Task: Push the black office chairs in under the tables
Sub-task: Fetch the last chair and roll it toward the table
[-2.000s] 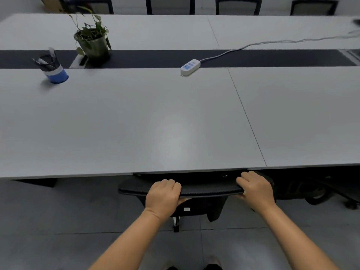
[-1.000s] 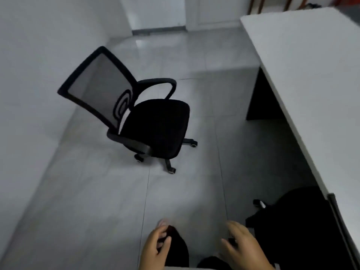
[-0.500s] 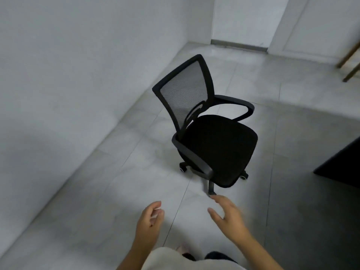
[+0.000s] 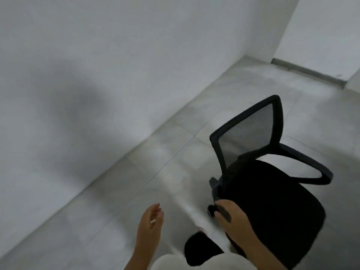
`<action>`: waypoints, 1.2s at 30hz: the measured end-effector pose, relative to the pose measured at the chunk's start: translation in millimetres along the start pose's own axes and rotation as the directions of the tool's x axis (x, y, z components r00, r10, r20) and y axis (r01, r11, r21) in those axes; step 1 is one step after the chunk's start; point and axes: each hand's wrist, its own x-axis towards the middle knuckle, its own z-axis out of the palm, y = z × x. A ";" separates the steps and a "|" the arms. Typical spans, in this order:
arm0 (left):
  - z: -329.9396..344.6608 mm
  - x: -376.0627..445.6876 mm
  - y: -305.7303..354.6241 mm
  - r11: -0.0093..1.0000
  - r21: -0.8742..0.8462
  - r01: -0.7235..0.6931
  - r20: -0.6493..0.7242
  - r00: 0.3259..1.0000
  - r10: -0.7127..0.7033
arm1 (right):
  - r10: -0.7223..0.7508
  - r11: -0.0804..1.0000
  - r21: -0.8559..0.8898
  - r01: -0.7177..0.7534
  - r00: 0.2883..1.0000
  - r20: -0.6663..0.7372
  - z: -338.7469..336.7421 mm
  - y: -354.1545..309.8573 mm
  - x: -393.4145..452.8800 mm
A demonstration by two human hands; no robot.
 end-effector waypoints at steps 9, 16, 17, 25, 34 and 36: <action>-19.0 150.8 43.4 1.000 0.010 0.022 -0.098 0.995 -0.021 | -0.148 0.988 0.066 0.141 0.984 0.104 2.9 -83.5 185.0; -50.2 316.3 74.2 0.991 0.133 -0.021 0.059 0.998 0.013 | -0.056 0.997 0.060 0.058 0.998 -0.029 26.4 -136.5 308.2; -53.4 339.0 84.7 0.987 0.150 -0.049 0.095 0.995 0.035 | -0.050 0.996 0.075 0.055 0.996 -0.075 27.1 -148.0 324.7; 0.8 479.8 163.9 0.945 0.216 -0.247 0.434 0.891 0.134 | 0.236 0.948 0.274 -0.163 0.937 -0.259 4.8 -159.1 394.5; 170.8 548.4 242.9 0.922 0.206 -0.329 0.737 0.672 0.074 | 0.603 0.771 0.504 -0.391 0.702 -0.378 -84.7 -85.8 452.5; 212.1 554.5 274.6 0.914 0.183 -0.363 0.787 0.611 0.085 | 0.591 0.786 0.513 -0.346 0.665 -0.456 -120.5 -76.3 464.7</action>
